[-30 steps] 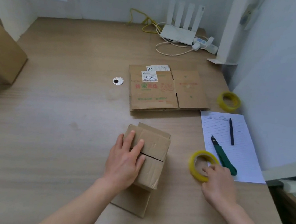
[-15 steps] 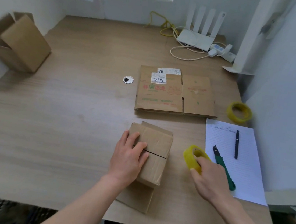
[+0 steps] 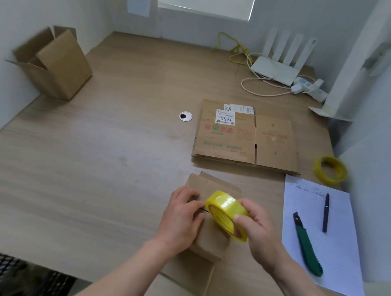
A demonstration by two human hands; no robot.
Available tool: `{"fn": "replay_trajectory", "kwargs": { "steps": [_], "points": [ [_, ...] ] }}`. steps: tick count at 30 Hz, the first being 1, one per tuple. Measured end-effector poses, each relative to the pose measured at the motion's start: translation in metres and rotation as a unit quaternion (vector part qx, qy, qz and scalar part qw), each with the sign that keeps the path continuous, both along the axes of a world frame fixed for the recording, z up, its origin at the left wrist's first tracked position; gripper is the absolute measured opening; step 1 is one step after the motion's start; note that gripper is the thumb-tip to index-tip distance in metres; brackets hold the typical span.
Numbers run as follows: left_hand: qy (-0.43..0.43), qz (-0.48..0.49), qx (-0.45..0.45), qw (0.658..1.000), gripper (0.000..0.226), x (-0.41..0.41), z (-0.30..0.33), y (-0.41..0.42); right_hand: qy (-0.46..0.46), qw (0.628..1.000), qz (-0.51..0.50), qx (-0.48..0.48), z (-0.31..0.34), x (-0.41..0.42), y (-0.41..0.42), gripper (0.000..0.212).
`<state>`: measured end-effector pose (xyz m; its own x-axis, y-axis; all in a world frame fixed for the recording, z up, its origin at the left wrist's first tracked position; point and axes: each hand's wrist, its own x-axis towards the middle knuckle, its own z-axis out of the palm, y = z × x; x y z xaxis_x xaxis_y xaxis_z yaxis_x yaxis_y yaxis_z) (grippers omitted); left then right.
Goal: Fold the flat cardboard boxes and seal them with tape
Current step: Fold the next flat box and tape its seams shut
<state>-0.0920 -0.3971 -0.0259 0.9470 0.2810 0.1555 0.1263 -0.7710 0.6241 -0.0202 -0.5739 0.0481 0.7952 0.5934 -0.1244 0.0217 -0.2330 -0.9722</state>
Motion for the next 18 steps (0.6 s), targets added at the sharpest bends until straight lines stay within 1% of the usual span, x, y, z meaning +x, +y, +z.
{"fn": "replay_trajectory", "kwargs": {
  "steps": [3, 5, 7, 9, 11, 12, 15, 17, 18],
  "points": [
    [0.005, 0.038, -0.112, 0.993, 0.036, 0.0, 0.014, 0.013, 0.008, 1.0, -0.006, -0.014, -0.005, 0.003, 0.008, 0.016],
    [-0.014, 0.044, -0.18, 0.982, 0.037, 0.005, 0.029, 0.019, 0.007, 1.0, 0.002, -0.028, -0.005, 0.007, 0.01, 0.02],
    [-0.007, 0.01, -0.248, 0.969, 0.032, 0.016, 0.045, 0.021, 0.005, 0.999, 0.005, -0.038, -0.006, 0.011, 0.013, 0.021],
    [0.055, -0.031, -0.306, 0.95, 0.03, 0.031, 0.058, 0.023, 0.003, 0.999, 0.008, -0.05, -0.005, 0.013, 0.016, 0.021],
    [0.123, -0.068, -0.362, 0.922, 0.027, 0.041, 0.065, 0.027, 0.001, 0.998, 0.013, -0.063, -0.004, 0.014, 0.018, 0.018],
    [0.143, -0.081, -0.389, 0.906, 0.025, 0.044, 0.068, 0.029, 0.003, 0.998, 0.015, -0.069, -0.004, 0.014, 0.019, 0.017],
    [0.163, -0.113, -0.437, 0.877, 0.021, 0.049, 0.073, 0.034, 0.007, 0.997, 0.02, -0.081, -0.002, 0.015, 0.02, 0.014],
    [0.162, -0.115, -0.444, 0.873, 0.017, 0.05, 0.075, 0.037, -0.005, 0.995, 0.025, -0.093, 0.0, 0.015, 0.021, 0.013],
    [0.159, -0.111, -0.448, 0.873, 0.016, 0.051, 0.074, 0.037, -0.012, 0.995, 0.027, -0.097, 0.001, 0.015, 0.021, 0.016]
  ]
}}
